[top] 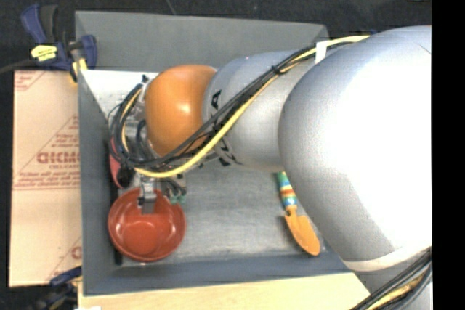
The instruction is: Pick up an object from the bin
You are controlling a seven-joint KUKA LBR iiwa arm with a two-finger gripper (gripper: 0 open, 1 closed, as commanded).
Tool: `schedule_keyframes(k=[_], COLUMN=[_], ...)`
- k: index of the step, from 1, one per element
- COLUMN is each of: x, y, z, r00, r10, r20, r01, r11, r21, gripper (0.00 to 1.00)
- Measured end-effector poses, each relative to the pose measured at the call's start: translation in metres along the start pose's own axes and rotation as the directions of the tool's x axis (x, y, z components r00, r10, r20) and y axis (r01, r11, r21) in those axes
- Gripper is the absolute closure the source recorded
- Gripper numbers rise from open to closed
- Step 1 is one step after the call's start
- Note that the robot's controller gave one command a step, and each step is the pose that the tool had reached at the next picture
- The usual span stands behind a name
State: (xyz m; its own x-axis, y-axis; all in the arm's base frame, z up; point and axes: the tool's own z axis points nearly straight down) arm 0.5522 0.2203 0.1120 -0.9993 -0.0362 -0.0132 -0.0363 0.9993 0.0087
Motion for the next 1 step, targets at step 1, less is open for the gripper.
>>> schedule_keyframes(k=[1], x=[0.0015], y=[-0.0008], z=[-0.0014], r00=[1.000], r10=[-0.006], r20=[-0.002], r01=[0.006], r11=[1.000], r21=[0.000], gripper=[1.00])
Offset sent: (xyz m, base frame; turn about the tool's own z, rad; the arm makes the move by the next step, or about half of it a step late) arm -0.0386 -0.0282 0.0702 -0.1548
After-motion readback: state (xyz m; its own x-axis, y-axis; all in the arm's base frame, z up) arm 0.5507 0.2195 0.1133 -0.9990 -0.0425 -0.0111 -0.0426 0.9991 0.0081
